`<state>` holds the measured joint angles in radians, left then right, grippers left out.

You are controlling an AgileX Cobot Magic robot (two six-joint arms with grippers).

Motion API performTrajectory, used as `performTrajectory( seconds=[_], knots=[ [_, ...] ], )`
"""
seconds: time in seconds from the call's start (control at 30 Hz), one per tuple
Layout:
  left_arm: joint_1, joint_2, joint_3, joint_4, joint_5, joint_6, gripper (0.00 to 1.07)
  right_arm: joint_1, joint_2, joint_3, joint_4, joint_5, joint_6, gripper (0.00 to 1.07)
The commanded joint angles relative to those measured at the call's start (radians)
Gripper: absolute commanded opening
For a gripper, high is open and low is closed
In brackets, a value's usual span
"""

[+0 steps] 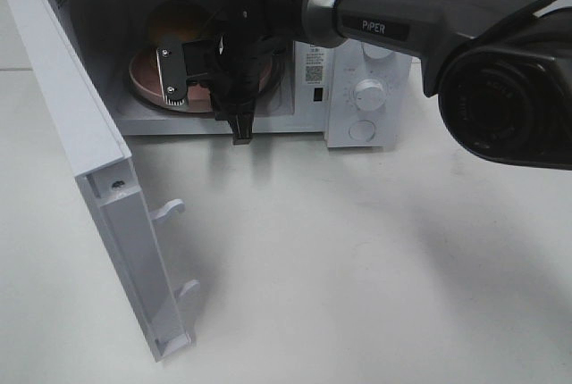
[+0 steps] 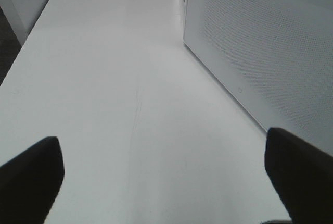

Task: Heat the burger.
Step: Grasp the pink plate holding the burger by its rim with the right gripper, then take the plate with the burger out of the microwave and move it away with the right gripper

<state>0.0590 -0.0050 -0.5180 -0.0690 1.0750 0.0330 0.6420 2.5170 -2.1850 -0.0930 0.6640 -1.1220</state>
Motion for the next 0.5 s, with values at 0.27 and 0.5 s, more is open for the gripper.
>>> performTrajectory(
  seconds=[0.27, 0.5],
  knots=[
    [0.000, -0.008, 0.001, 0.003, -0.004, -0.001, 1.00, -0.001, -0.007, -0.006, 0.021, 0.017, -0.009, 0.00],
    [0.000, -0.008, 0.001, 0.003, -0.004, -0.001, 1.00, 0.002, -0.050, 0.044, 0.062, 0.035, -0.117, 0.00]
  ],
)
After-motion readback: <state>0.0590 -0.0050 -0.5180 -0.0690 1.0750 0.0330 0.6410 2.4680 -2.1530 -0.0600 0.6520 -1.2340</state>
